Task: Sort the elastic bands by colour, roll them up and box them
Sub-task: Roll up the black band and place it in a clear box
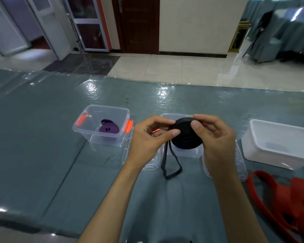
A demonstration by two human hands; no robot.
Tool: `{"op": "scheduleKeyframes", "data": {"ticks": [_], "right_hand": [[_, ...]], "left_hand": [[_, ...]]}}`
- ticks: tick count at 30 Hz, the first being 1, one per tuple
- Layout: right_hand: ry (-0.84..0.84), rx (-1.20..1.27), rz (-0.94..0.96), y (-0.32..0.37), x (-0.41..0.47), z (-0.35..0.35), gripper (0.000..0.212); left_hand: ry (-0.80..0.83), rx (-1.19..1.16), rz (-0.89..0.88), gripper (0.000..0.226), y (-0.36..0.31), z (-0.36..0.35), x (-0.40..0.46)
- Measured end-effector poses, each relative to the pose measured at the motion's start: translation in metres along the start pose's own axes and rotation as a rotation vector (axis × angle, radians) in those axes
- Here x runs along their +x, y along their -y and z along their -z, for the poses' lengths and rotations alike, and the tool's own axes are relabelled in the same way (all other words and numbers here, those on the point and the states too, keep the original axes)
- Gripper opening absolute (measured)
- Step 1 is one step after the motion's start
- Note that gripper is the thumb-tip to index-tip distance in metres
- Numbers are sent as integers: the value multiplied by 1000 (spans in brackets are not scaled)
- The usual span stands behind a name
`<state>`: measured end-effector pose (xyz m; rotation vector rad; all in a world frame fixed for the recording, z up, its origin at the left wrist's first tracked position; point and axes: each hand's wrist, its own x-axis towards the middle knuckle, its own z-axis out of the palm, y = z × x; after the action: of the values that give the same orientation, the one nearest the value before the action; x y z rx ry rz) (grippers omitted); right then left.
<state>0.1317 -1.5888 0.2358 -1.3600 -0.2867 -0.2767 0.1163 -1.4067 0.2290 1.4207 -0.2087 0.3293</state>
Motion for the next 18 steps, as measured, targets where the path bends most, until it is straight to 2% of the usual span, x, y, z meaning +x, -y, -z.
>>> {"op": "scheduleKeyframes", "data": {"ticks": [5,9,13,15,18], "right_hand": [[180,-140,-87,4,4,18,22],[107,-152,-52,7,1,21,22],[6,-118,-35,0,-2,17,20],[34,-123,-70,-3,-4,17,20],[98,-151,-124,-2,-2,16,30]], "left_hand": [[-7,23,3,23,7,-2,-2],[-23,-2,6,24,10,-8,-4],[69,13,35,36,9,1,-2],[65,46,49,36,7,6,0],[-21,83,52,33,6,7,1]]}}
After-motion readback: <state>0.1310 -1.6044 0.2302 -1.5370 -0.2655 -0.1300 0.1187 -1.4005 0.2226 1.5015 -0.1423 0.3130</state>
